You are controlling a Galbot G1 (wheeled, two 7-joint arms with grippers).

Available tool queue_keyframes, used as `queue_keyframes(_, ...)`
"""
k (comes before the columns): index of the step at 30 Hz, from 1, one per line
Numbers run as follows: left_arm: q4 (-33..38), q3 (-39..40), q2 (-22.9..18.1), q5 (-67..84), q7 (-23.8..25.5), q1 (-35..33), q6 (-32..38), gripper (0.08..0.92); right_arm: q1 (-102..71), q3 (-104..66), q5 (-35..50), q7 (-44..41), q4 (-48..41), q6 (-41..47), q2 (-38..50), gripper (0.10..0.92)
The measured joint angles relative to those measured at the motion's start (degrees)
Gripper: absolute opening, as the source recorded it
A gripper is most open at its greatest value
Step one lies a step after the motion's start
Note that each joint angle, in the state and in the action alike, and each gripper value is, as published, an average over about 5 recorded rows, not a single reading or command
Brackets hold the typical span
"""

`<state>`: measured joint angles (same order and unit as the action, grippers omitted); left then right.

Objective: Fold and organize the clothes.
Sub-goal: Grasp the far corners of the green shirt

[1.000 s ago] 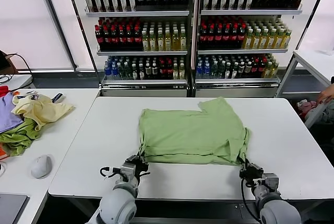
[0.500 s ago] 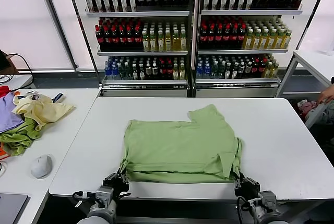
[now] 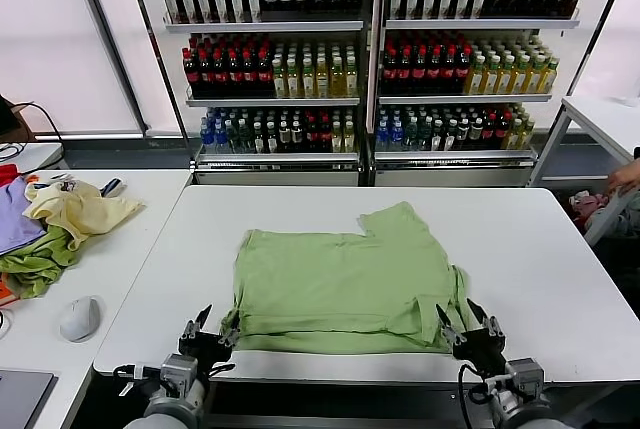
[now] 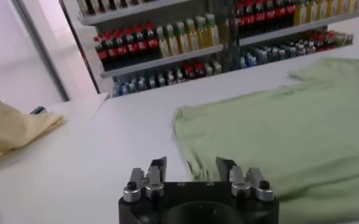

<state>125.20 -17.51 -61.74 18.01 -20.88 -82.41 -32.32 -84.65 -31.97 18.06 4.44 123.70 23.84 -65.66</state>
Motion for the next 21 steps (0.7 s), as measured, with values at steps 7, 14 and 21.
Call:
queue_keyframes(7, -6.6, 2.7, -0.1, 3.7, 0.0, 9.7, 0.5, 0.816, 12.2, 4.4, 2.9, 2.0, -7.8, 2.2, 0.5, 0.822)
queue_keyframes(14, -16.3, 6.8, -1.4, 6.8, 0.0, 21.1, 0.8, 0.823, 25.3, 9.9, 5.1, 3.0, -18.5, 4.3, -0.1, 0.823)
queue_keyframes(21, -27.3, 10.7, -3.5, 8.7, -0.3, 31.4, 0.7, 0.823, 36.5, 14.5, 5.6, 3.2, -30.4, 5.5, -1.9, 0.823)
